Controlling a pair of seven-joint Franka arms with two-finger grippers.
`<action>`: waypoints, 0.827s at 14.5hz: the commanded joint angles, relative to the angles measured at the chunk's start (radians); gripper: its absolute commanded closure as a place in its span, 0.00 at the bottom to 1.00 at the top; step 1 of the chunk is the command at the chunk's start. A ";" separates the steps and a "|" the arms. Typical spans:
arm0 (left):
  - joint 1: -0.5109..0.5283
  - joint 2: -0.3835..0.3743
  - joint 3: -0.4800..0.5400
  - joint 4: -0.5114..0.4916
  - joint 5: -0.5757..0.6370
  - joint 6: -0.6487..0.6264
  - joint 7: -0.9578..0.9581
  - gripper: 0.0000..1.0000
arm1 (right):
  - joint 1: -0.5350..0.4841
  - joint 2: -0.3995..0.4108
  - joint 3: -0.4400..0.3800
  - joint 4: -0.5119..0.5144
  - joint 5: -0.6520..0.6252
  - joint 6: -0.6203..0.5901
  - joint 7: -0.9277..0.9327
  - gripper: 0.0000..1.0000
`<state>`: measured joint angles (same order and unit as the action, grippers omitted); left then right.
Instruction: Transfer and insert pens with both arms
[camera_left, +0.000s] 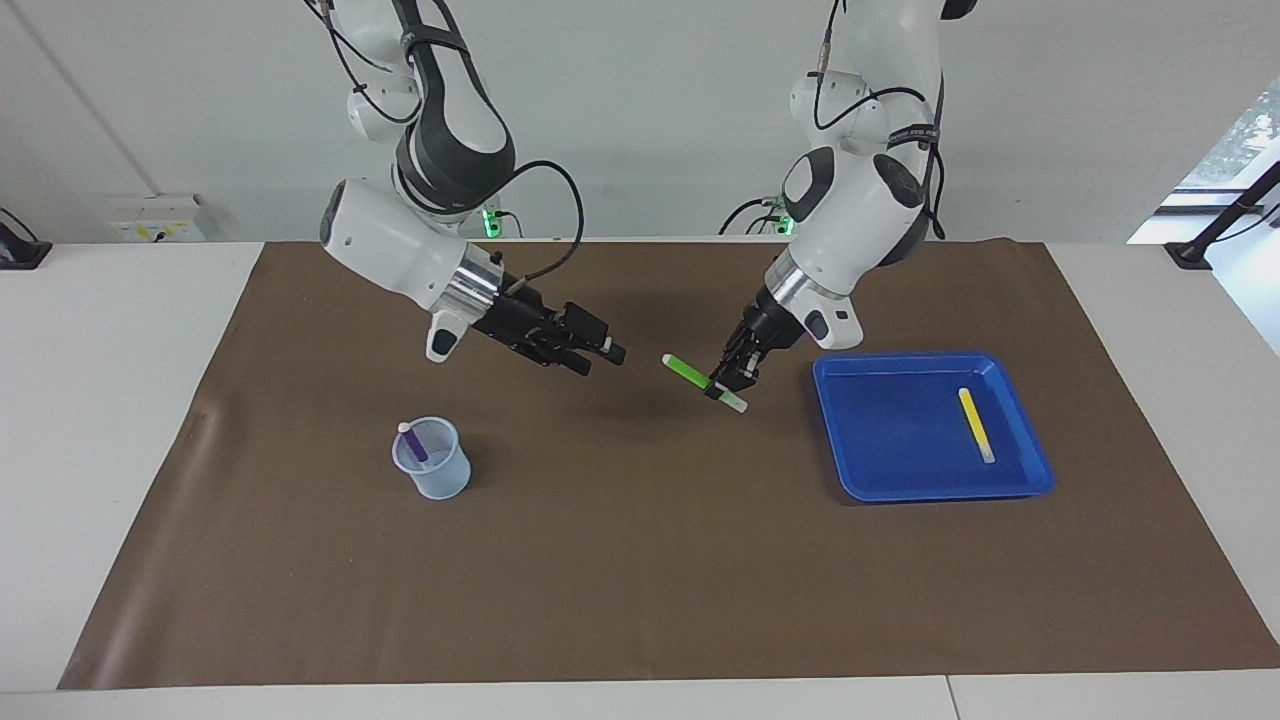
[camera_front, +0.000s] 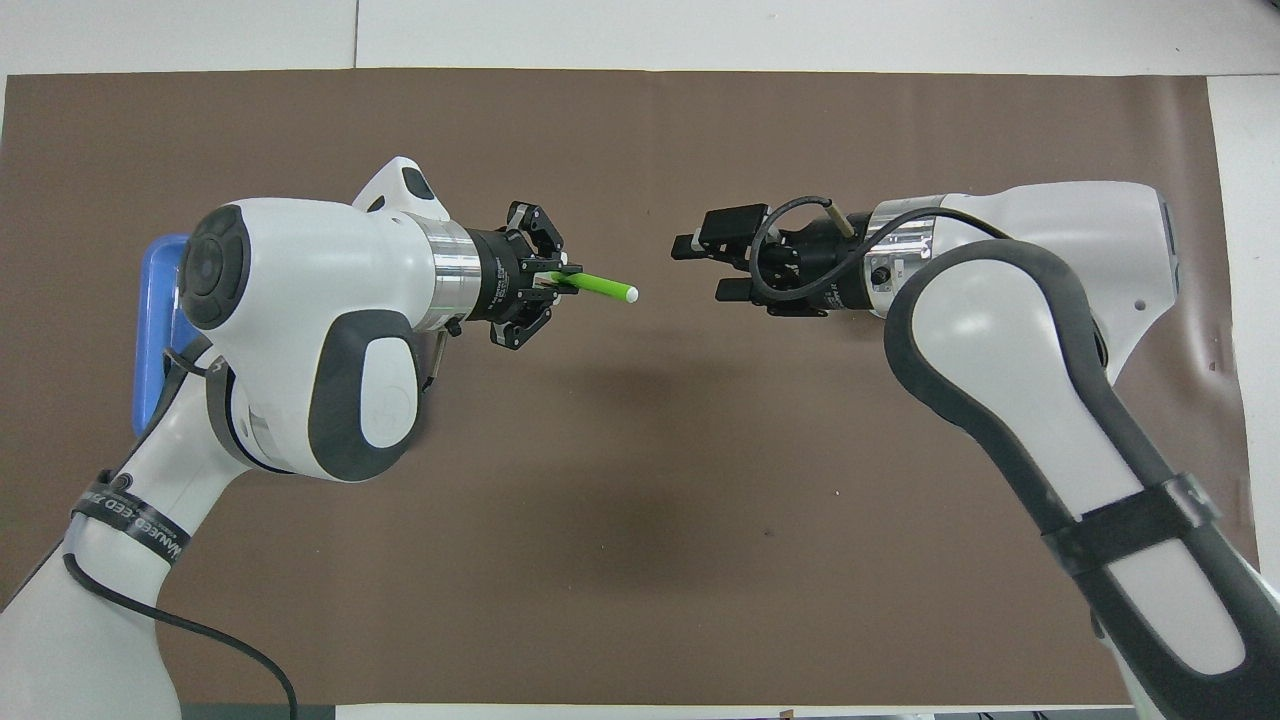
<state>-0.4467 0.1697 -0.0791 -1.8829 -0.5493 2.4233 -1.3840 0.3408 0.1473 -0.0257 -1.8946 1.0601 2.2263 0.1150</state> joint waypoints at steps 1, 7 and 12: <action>-0.061 0.020 0.015 0.016 -0.026 0.089 -0.075 1.00 | -0.003 -0.046 0.001 -0.049 0.058 0.013 0.012 0.22; -0.095 0.021 0.015 0.015 -0.026 0.118 -0.168 1.00 | 0.014 -0.046 0.001 -0.049 0.064 0.021 0.025 0.34; -0.121 0.034 0.015 0.016 -0.026 0.161 -0.204 1.00 | 0.014 -0.046 0.001 -0.052 0.064 0.021 0.025 0.38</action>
<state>-0.5455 0.1923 -0.0783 -1.8812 -0.5550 2.5631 -1.5676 0.3500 0.1258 -0.0255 -1.9171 1.1022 2.2303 0.1299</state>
